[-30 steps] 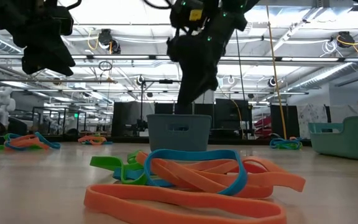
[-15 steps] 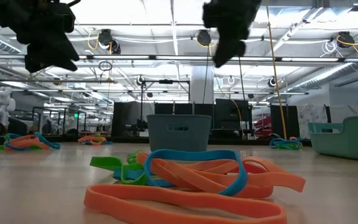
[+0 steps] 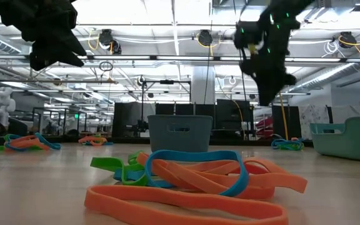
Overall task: Sort rubber bands into baskets
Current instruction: Put the blue rubberband into the blue bin
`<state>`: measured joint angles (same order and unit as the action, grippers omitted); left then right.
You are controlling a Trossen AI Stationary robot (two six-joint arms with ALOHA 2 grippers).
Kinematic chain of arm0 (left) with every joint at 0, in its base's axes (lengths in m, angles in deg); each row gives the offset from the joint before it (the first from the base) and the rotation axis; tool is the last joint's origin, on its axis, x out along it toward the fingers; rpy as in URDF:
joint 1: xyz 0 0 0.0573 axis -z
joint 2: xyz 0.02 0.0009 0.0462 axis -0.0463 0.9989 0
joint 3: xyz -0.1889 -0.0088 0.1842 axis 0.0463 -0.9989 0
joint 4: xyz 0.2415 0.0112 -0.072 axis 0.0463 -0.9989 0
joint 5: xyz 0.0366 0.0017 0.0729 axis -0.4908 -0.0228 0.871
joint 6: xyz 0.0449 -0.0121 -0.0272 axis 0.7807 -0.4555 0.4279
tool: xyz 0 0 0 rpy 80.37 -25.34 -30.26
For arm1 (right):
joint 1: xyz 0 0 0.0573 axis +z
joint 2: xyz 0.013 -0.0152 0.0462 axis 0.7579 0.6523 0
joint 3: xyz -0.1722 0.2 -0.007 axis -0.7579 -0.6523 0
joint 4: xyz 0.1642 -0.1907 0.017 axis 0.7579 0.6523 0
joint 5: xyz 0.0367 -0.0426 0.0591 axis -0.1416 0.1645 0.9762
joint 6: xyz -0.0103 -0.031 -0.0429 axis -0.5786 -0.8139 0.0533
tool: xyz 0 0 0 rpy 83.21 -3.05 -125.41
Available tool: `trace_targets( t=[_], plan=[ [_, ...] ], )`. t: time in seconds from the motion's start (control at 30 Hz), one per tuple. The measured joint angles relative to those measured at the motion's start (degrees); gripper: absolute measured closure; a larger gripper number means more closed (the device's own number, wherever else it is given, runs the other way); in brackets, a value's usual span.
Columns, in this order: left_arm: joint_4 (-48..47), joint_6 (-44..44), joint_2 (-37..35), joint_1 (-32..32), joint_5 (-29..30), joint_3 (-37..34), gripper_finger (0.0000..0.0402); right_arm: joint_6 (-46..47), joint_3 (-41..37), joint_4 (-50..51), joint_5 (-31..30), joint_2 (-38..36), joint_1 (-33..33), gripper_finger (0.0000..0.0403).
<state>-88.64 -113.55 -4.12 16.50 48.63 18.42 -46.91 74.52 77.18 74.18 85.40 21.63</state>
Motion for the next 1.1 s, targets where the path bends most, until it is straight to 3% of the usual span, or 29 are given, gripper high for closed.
trace_targets(
  t=[0.17,0.37,0.67,1.1],
  plan=[
    [0.09,-0.04,0.01,0.0,0.75,0.0,0.0267,3.93,-8.48,-7.54,-0.03,0.02,-3.21,0.0308],
    [0.52,-0.45,0.02,0.0,0.82,0.0,0.0267,3.87,-13.28,-11.21,-1.26,0.02,-5.74,0.0276],
    [3.63,-0.57,0.0,0.0,0.84,0.0,0.0267,2.16,-16.85,-17.81,-1.67,0.02,-8.21,0.0237],
    [4.44,-2.08,0.0,-0.01,1.28,0.0,0.0267,1.73,-17.45,-18.68,0.11,3.97,-10.43,0.0234]
  ],
)
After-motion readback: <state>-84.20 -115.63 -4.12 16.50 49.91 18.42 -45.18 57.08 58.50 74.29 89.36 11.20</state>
